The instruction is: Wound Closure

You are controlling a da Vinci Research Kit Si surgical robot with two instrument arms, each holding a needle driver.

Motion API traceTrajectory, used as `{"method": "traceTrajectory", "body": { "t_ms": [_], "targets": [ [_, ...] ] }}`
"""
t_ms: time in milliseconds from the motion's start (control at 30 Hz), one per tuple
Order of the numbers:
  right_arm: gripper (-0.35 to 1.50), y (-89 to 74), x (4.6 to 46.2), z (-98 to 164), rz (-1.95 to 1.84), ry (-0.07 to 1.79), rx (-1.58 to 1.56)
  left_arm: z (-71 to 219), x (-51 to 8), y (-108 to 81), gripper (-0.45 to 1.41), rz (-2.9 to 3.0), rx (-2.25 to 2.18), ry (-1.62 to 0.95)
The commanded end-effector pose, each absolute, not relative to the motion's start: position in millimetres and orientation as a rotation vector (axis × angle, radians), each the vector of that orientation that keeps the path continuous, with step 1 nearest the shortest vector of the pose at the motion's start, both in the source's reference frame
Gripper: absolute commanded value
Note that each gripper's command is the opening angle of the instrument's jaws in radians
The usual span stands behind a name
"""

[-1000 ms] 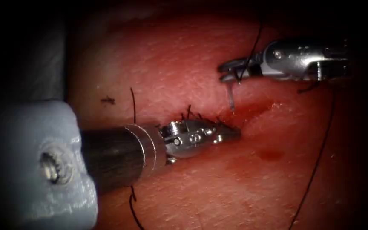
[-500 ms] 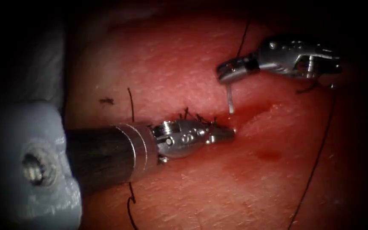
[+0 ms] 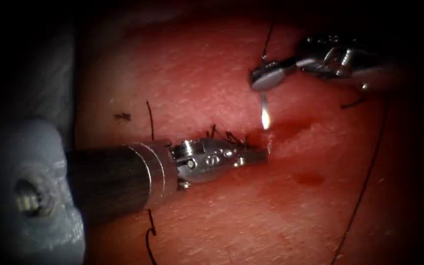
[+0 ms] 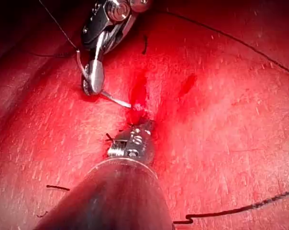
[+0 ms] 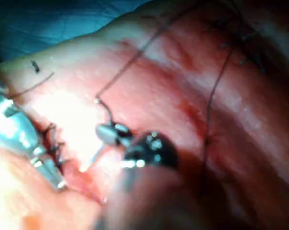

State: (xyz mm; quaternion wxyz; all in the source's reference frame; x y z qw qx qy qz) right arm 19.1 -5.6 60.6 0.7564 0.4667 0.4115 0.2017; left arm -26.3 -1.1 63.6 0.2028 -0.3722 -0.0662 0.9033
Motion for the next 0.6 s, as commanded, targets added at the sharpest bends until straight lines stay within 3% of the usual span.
{"method": "traceTrajectory", "body": {
  "t_ms": [33, 433, 533, 600],
  "targets": [
    [-0.35, -7.7, 19.9, 61.4, 0.442, 0.890, 1.040, 64.2, -26.9, -1.3, -0.21, 2.519, -1.041, -0.188],
    [-0.35, -10.7, 18.4, 59.2, 0.613, 0.857, 1.038, 62.9, -26.8, -0.7, -0.23, 2.528, -1.039, -0.188],
    [0.34, -8.2, 18.4, 59.4, 0.643, 0.889, 0.992, 62.7, -27.2, -0.8, -0.25, 2.532, -1.043, -0.176],
    [0.57, -6.5, 18.5, 59.8, 0.641, 0.939, 0.950, 62.5, -27.4, -0.9, -0.25, 2.541, -1.043, -0.168]
  ]
}}
